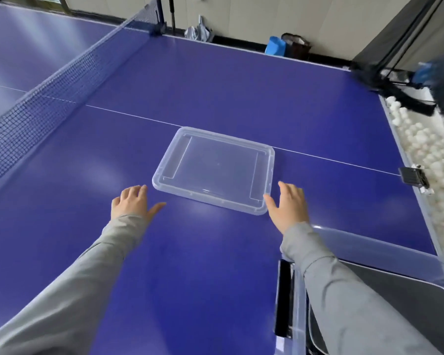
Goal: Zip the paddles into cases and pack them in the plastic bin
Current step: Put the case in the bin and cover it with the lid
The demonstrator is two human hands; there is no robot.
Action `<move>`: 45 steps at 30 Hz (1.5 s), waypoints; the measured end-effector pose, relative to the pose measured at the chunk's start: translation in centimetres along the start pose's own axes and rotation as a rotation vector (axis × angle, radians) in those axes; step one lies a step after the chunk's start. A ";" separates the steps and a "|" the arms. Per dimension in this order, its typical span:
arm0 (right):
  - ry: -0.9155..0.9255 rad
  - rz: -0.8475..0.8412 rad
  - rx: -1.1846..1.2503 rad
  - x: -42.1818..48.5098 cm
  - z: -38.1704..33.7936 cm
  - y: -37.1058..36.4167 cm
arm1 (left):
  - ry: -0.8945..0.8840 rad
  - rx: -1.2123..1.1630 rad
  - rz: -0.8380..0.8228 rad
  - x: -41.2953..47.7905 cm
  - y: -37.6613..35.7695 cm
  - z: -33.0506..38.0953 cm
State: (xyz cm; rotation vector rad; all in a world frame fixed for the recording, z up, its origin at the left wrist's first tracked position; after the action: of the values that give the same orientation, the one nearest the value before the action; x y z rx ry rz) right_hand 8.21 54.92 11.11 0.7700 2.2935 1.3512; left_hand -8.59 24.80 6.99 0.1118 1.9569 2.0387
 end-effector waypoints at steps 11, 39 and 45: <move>-0.373 -0.182 -0.319 7.7 4.2 -9.6 | 0.009 0.053 -0.060 14.4 -5.6 -0.9; -0.324 0.422 0.474 2.7 2.9 1.9 | 0.183 -0.942 0.003 4.9 2.6 4.3; -0.318 0.521 0.517 -6.2 8.8 9.0 | 0.155 -1.050 0.055 -6.0 4.9 9.2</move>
State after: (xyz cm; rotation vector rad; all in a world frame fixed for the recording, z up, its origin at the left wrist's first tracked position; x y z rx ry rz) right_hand 20.42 60.63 15.11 1.7049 2.2751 0.7108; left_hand -1.24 31.89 13.38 -0.2357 0.7257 2.8715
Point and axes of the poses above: each hand's wrist, its own x-axis towards the middle knuckle, its own y-axis out of the back of the hand, z = x × y, the point moved 3 cm from there along x, towards the middle knuckle, and after that the axes turned 5 degrees about x, right-handed, at the moved point
